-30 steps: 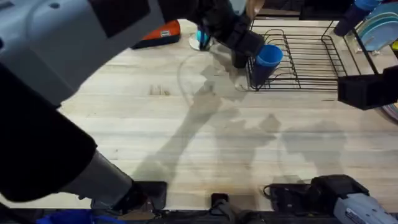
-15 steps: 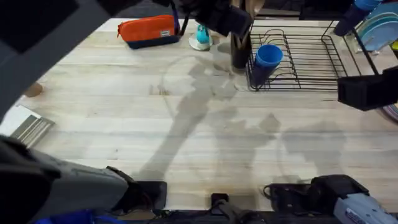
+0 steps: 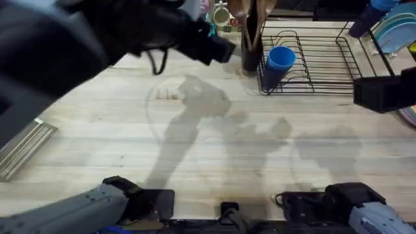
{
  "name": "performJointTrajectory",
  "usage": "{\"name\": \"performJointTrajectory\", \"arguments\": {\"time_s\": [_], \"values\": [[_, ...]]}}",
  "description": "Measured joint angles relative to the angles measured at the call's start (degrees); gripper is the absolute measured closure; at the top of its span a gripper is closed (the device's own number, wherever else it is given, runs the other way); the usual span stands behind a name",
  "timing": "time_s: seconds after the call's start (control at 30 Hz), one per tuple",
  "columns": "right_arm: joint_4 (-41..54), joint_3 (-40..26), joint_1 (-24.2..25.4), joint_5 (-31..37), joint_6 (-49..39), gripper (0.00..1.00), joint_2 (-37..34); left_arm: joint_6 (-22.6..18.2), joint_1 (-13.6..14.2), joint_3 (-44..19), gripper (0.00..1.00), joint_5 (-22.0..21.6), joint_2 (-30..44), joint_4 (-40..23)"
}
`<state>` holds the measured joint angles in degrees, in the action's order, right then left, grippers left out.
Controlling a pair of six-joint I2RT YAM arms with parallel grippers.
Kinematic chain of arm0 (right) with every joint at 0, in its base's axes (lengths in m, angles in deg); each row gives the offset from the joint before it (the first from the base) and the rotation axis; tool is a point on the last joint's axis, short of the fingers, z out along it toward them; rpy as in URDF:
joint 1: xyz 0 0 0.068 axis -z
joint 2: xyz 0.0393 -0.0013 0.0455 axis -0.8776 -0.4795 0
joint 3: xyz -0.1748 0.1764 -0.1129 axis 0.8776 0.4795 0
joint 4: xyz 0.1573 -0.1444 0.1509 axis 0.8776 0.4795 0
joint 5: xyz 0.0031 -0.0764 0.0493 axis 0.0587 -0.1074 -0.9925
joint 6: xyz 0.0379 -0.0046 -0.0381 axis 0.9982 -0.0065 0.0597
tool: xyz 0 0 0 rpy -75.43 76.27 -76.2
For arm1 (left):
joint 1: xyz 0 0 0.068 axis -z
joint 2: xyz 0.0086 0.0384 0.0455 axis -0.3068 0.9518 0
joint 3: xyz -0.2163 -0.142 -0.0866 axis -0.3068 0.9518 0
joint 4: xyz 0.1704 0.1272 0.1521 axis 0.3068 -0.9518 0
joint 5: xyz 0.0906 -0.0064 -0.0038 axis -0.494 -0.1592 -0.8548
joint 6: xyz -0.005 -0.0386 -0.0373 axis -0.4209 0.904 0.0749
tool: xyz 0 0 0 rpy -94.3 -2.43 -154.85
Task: Pick up the cup on the table and put them onto the rack.
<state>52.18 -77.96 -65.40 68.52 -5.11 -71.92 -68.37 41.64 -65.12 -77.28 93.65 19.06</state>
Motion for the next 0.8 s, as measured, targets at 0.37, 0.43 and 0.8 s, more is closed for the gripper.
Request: {"name": "performJointTrajectory", "arguments": {"time_s": [0.37,0.43,0.8], "values": [[-5.8,0.0,0.0,-1.1,0.0,0.009,-1.2,-0.2,-3.3,12.1,0.008,-5.7,-19.3,-0.3],[-6.5,0.0,0.0,-2.6,0.0,0.009,-2.5,-0.2,-3.3,13.7,0.008,-8.3,-23.3,-1.3],[-8.6,0.0,0.0,-11.1,0.0,0.009,-11.3,3.2,-3.4,15.8,0.007,-14.6,-32.4,-14.0]]}}
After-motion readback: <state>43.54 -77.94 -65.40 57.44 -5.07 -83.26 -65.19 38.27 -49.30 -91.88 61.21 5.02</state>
